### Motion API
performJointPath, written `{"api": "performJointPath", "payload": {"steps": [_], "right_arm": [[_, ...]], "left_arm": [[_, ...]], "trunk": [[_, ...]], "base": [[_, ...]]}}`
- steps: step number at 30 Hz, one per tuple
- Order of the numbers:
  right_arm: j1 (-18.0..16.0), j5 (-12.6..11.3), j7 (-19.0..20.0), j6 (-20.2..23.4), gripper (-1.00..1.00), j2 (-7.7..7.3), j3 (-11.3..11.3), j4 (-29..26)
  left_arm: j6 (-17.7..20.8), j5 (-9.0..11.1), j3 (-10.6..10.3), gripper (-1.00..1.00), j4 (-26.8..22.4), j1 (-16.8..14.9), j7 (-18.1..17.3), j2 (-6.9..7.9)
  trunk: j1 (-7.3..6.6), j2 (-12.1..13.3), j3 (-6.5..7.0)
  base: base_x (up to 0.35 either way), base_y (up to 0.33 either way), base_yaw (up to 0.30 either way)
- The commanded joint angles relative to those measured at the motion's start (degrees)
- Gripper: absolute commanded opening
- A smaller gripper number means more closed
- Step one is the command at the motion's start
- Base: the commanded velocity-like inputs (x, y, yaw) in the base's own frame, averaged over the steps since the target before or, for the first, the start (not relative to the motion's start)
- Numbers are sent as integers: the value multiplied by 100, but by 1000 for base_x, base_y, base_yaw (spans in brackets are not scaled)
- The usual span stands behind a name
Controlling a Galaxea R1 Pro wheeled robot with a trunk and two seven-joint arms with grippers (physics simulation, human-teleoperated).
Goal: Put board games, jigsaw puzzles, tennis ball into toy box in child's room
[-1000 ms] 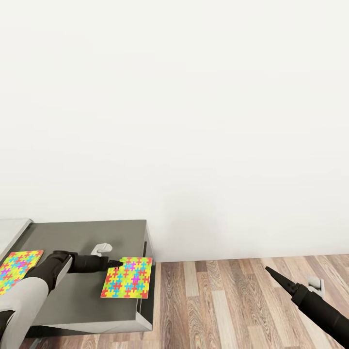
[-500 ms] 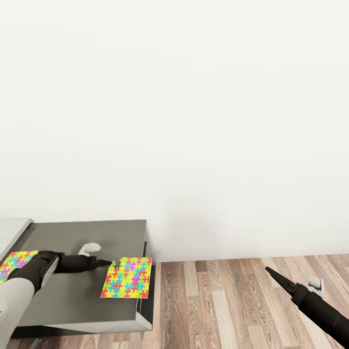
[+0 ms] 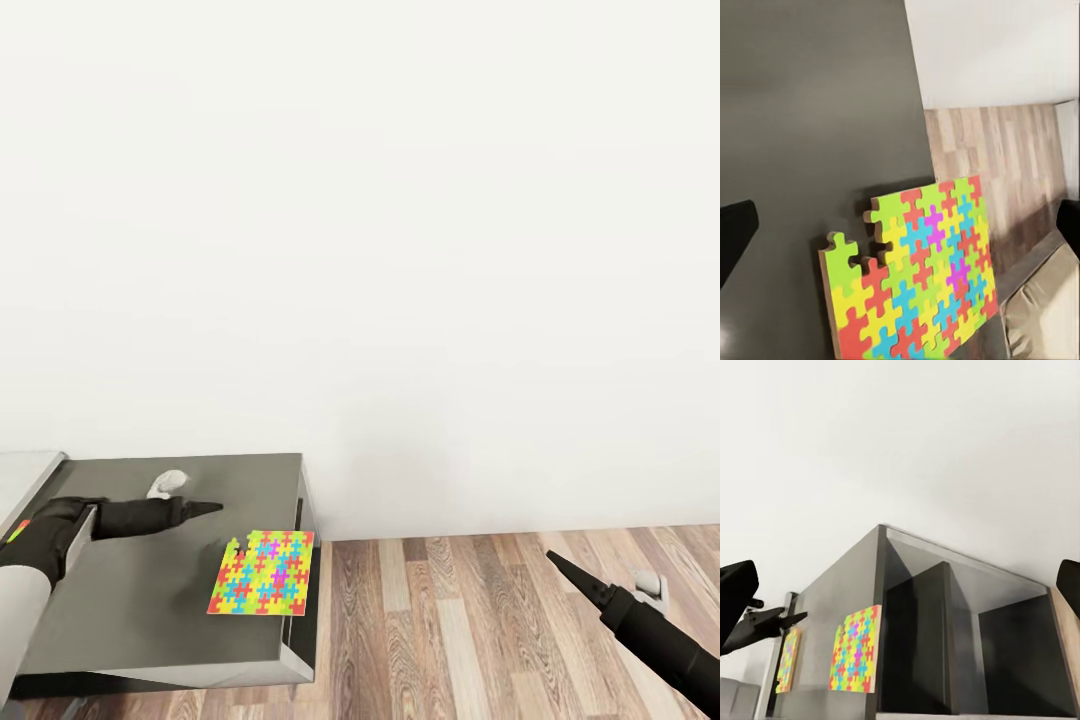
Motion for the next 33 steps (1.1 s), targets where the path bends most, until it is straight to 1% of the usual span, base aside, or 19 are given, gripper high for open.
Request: {"api": "performJointPath", "payload": {"steps": [1, 9, 10, 13, 16, 19, 20, 21, 25, 27, 30, 31, 33], "right_arm": [[-5, -4, 10, 28, 100, 3, -5, -1], [-5, 7, -1, 20, 100, 16, 15, 0], [-5, 9, -5, 19, 100, 21, 24, 1], [-5, 8, -14, 19, 100, 32, 35, 0], [-5, 6, -21, 18, 100, 44, 46, 0], [-5, 5, -25, 18, 100, 55, 55, 0], [-5, 5, -26, 16, 100, 61, 62, 0], [-5, 4, -26, 15, 100, 63, 64, -2], [-5, 2, -28, -28, 100, 78, 76, -7], [-5, -2, -28, -104, 100, 83, 82, -8], [-5, -17, -30, -251, 100, 89, 87, -9], [-5, -17, -30, -251, 100, 89, 87, -9], [-5, -28, -26, -359, 100, 96, 89, -9]], "left_arm": [[82, -58, 63, 100, -48, -1, -275, 50], [118, -82, 88, 100, -105, 34, -1464, 290], [120, -84, 91, 100, -109, 55, -1777, 344], [122, -74, 95, 100, -112, 89, -2105, 427], [123, -62, 100, 100, -104, 118, -2115, 544], [121, -53, 102, 100, -81, 139, -2115, 684], [119, -48, 105, 100, -38, 153, -2115, 756], [118, -46, 108, 100, -6, 163, -2115, 784], [121, -17, 134, 100, 126, 203, -2115, 850], [174, 38, 188, 100, 176, 215, -2115, 872], [335, 96, 233, 100, 201, 225, -2115, 884], [335, 96, 233, 100, 201, 225, -2115, 884], [486, 123, 246, 100, 214, 236, -2115, 889]], "trunk": [[3, -10, -10], [3, -10, -10], [3, -10, -10], [3, -10, -10], [3, -10, -10], [3, -10, -10], [3, -10, -7], [3, -10, -3], [3, -10, 21], [3, -10, 38], [3, -10, 63], [3, -10, 72], [3, -10, 90]], "base": [[0, 0, 0], [0, 0, 0], [0, 0, 0], [0, 0, 0], [0, 0, 0], [0, 0, 0], [0, 0, 0], [0, 0, 0], [0, 0, 0], [0, 0, 0], [0, 0, 0], [0, 0, 0], [0, 0, 0]]}}
